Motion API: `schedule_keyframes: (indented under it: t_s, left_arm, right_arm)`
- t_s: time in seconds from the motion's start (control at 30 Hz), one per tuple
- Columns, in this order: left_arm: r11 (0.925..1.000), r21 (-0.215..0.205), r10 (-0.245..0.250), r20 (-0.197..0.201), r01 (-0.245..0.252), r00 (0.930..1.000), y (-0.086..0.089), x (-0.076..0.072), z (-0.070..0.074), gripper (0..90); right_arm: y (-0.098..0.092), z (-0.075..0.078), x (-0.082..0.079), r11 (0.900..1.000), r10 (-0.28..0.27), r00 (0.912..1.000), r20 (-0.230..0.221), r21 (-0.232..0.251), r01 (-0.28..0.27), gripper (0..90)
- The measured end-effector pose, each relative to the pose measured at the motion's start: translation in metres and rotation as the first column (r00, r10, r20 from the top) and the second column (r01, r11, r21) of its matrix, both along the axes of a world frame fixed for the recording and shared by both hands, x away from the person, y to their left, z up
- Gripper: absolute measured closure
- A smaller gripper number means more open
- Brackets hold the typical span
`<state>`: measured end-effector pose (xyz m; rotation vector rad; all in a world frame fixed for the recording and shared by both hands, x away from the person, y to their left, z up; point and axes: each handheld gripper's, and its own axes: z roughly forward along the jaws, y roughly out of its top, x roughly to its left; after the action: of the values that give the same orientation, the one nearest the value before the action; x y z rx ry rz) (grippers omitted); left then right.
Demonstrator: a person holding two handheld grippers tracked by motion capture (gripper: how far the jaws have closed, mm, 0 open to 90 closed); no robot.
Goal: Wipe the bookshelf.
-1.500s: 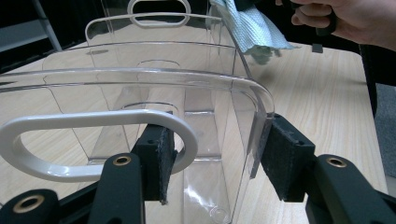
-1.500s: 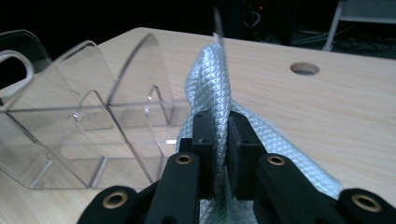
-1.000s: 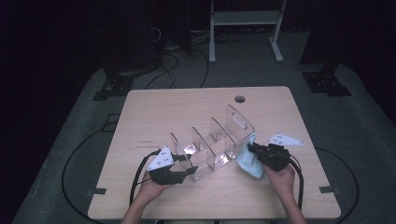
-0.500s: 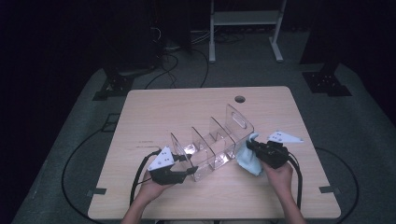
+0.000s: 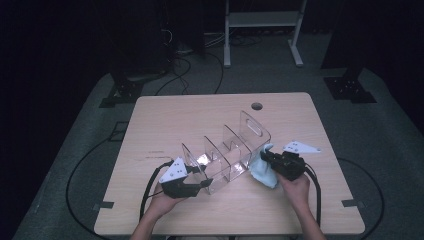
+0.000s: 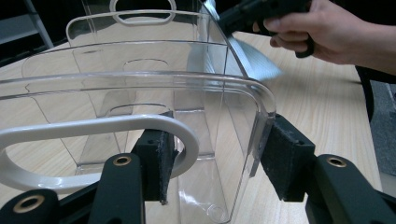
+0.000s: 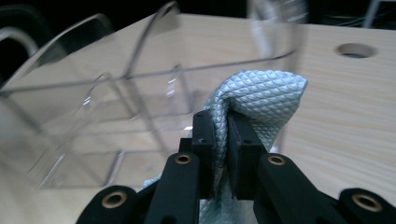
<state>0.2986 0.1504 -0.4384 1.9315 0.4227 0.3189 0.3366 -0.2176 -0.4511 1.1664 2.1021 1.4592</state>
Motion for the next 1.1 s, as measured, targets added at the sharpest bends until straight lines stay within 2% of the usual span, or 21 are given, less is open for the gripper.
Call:
schedule_keyframes:
  t_s: [0.07,0.17,0.23,0.3,0.4,0.43,0.6,0.73,0.9,1.1]
  left_arm:
    - [1.0000,-0.001,0.001,0.000,-0.001,1.0000,0.000,0.000,0.000,47.5]
    - [1.0000,-0.001,0.001,0.000,-0.001,1.0000,0.000,-0.001,0.000,47.4]
    - [1.0000,-0.002,0.002,-0.002,-0.002,1.0000,0.000,0.000,0.000,47.4]
    - [1.0000,-0.005,0.005,-0.007,-0.005,1.0000,0.000,0.000,0.001,47.2]
    - [1.0000,-0.006,-0.001,-0.013,0.001,0.9999,0.000,0.000,0.002,46.2]
    - [0.9999,-0.009,-0.008,-0.023,0.008,0.9997,0.000,0.000,0.002,42.8]
    - [0.9999,-0.008,0.007,-0.023,-0.007,0.9997,0.003,-0.002,0.005,36.8]
    - [0.9996,-0.017,0.024,-0.027,-0.025,0.9993,0.012,-0.004,0.006,34.5]
    - [0.9986,0.006,0.052,-0.009,-0.052,0.9986,0.029,-0.009,0.009,33.7]
    - [0.9925,-0.016,0.121,-0.002,-0.121,0.9926,0.048,0.000,0.014,32.0]
  right_arm:
    - [0.000,-0.001,0.000,1.000,0.005,1.0000,-0.004,-0.027,-0.006,82.3]
    - [-0.015,-0.001,0.008,0.999,-0.055,0.9984,-0.013,0.000,0.055,82.3]
    - [-0.021,-0.001,0.011,0.997,-0.067,0.9973,-0.028,0.034,0.068,82.3]
    - [-0.018,-0.001,0.011,0.998,-0.056,0.9981,-0.026,0.027,0.056,82.2]
    - [-0.007,-0.001,0.006,1.000,-0.005,0.9999,-0.009,-0.006,0.005,82.2]
    - [-0.005,-0.002,0.005,1.000,0.000,1.0000,-0.008,-0.021,0.000,82.2]
    - [-0.012,-0.002,0.009,0.999,-0.032,0.9994,-0.016,0.007,0.032,82.2]
    - [-0.008,-0.001,0.007,1.000,-0.024,0.9997,-0.008,-0.012,0.024,82.2]
    - [-0.011,0.000,0.007,1.000,-0.025,0.9997,-0.007,-0.009,0.025,82.2]
    - [-0.011,0.001,0.008,1.000,-0.025,0.9997,-0.006,-0.011,0.025,82.2]
